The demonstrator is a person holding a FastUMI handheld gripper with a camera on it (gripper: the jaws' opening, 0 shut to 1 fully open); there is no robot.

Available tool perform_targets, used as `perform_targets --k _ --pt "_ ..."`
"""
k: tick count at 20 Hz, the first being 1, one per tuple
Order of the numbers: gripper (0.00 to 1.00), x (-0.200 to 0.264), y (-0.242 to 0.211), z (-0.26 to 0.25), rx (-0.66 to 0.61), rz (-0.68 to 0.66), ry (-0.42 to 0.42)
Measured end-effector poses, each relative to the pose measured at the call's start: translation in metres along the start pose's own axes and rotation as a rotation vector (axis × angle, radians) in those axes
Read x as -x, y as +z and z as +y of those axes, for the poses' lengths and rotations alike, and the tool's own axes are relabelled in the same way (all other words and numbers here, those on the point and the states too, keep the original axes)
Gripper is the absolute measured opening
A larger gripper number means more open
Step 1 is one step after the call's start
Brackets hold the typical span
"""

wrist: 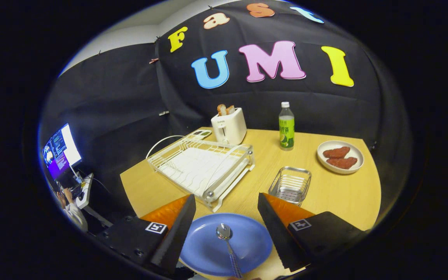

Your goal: Take the plate from the dish rack, then take the spoon from the basket and place it into the plate.

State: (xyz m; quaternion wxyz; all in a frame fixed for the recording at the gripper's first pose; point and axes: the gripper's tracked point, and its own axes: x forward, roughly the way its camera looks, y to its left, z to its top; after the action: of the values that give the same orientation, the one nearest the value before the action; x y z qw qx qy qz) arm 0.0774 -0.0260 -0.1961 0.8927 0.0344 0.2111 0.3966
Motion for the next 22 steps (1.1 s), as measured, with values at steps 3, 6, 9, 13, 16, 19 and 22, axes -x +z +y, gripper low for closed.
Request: perform_targets --k 3,6,9,13,16,19,22 --pt "0.98 0.024 0.056 -0.014 0.017 -0.104 -0.09" --pt "0.98 0.054 0.107 -0.027 0.037 -0.208 -0.21" --pt "0.98 0.09 0.14 -0.034 0.034 -0.286 -0.347" --pt "0.98 0.139 0.159 -0.029 -0.007 -0.354 -0.527" --pt "0.98 0.16 0.155 -0.012 -0.039 -0.395 -0.61" --pt "0.98 0.171 0.136 -0.001 -0.066 -0.424 -0.711" --pt "0.98 0.164 0.128 0.014 -0.074 -0.423 -0.731"
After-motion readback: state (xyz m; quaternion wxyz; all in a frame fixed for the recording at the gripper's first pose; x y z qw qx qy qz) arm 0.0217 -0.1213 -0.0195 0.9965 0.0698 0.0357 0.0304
